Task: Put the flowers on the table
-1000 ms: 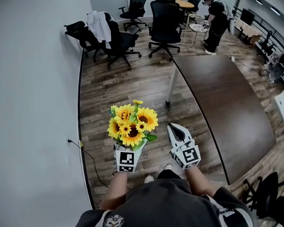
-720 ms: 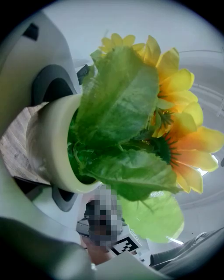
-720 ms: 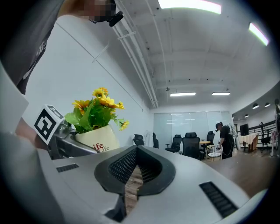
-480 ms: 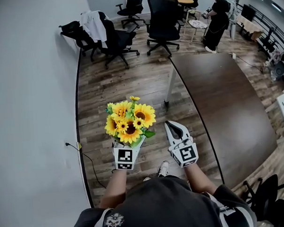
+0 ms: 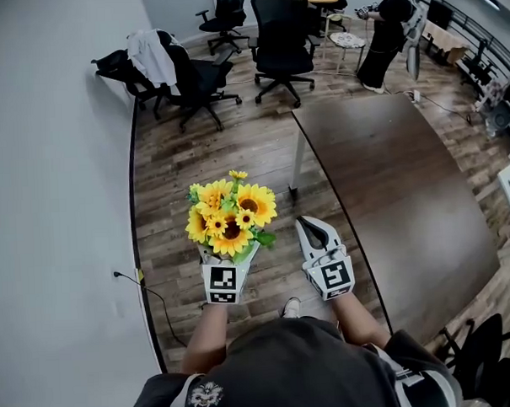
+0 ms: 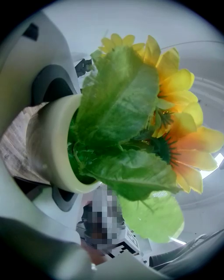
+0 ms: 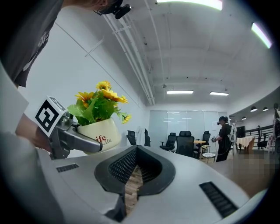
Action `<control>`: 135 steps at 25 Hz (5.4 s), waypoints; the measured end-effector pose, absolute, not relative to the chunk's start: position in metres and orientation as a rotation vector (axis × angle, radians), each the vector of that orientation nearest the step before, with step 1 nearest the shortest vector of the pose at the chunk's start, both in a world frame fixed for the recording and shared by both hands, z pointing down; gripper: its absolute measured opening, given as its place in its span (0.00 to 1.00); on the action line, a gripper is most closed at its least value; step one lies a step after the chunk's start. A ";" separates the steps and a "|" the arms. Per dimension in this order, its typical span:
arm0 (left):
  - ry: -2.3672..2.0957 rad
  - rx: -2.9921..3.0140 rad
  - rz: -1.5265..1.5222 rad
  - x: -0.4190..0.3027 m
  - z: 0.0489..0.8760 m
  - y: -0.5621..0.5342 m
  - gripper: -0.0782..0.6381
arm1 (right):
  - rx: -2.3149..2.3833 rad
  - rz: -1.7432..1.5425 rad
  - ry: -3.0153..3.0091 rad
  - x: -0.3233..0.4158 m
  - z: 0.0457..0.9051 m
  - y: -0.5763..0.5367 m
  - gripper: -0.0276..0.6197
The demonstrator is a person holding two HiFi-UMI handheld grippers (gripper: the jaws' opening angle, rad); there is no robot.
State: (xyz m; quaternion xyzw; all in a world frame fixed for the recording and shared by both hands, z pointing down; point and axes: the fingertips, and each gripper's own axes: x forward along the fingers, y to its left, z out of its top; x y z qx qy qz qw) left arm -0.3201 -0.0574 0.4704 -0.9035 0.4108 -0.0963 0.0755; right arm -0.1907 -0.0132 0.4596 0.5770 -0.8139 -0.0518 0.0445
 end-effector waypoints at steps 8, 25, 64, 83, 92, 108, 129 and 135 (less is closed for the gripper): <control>1.156 -2.718 -0.318 -0.250 0.474 -0.082 0.85 | 1.833 -0.128 -2.495 -0.132 0.460 -0.040 0.08; 0.904 -2.794 -0.328 -0.122 0.484 -0.162 0.85 | 2.037 -0.122 -2.345 -0.015 0.465 -0.103 0.08; 0.066 -2.977 -0.258 0.052 0.518 -0.292 0.85 | 2.544 0.025 -1.570 0.123 0.494 -0.163 0.08; -0.097 -2.956 -0.352 0.258 0.551 -0.293 0.85 | 2.640 0.106 -1.453 0.313 0.527 -0.158 0.08; -0.164 -2.949 -0.397 0.322 0.573 -0.282 0.85 | 2.671 0.134 -1.393 0.372 0.539 -0.148 0.08; -0.304 -2.890 -0.519 0.402 0.627 -0.265 0.85 | 2.718 0.210 -1.301 0.443 0.572 -0.134 0.08; -0.388 -2.848 -0.796 0.465 0.752 -0.287 0.85 | 2.670 0.438 -1.234 0.474 0.634 -0.148 0.08; -0.389 -2.858 -0.835 0.467 0.763 -0.284 0.85 | 2.661 0.487 -1.231 0.466 0.639 -0.145 0.08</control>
